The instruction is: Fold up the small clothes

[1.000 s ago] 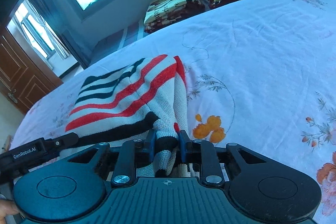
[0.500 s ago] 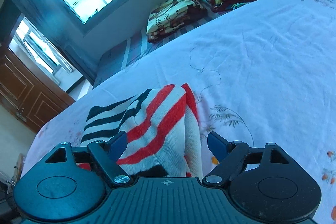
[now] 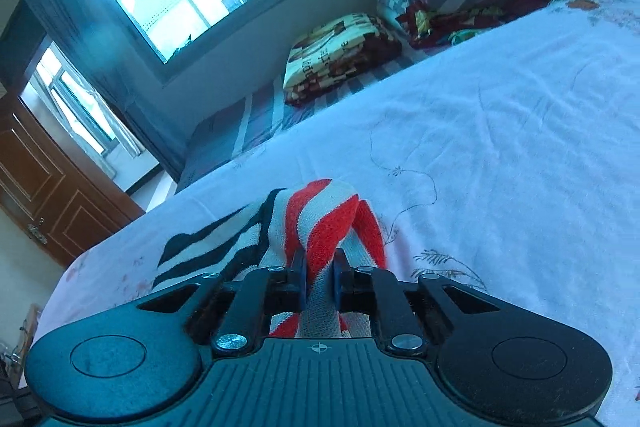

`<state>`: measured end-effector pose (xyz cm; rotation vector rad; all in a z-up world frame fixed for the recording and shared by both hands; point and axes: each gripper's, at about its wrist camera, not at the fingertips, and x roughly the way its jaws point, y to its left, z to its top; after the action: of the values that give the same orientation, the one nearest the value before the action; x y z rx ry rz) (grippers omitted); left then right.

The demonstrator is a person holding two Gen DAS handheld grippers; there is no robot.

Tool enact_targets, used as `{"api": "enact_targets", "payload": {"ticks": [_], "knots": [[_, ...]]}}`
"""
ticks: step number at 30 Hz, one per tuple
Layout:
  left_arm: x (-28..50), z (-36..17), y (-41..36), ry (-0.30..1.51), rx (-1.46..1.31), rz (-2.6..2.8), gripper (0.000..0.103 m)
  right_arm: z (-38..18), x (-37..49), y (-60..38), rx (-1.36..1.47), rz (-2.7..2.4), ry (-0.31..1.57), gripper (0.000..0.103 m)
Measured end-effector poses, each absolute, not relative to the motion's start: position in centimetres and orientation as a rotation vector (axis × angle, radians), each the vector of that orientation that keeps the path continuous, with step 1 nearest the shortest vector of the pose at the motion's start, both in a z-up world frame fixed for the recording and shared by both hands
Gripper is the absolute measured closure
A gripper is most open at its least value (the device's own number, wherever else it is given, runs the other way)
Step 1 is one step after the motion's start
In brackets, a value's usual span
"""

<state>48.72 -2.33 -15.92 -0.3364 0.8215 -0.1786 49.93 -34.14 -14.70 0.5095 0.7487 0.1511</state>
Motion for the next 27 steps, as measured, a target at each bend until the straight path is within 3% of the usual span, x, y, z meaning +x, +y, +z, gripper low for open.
{"api": "enact_targets", "payload": {"ticks": [3,12,14,16,27], "knots": [[48.8,-16.6,-2.7,0.834,-0.315,-0.180,0.023,-16.7,50.5,-34.8,0.536,0.109,0.793,0.092],[49.1,-16.0,-2.3,0.846,-0.325,-0.178,0.025,-13.8,50.3,-35.1,0.530,0.103,0.747,0.089],[49.1,-15.6,-2.4,0.836,-0.321,-0.178,0.026,-13.0,50.5,-34.9,0.513,0.117,0.730,0.083],[49.2,-15.1,-2.6,0.825,-0.305,-0.179,0.026,-12.2,50.8,-34.3,0.487,0.131,0.716,0.051],[52.5,-14.9,-4.1,0.832,-0.240,-0.168,0.026,-12.8,54.4,-28.7,0.293,0.200,0.735,0.049]]}}
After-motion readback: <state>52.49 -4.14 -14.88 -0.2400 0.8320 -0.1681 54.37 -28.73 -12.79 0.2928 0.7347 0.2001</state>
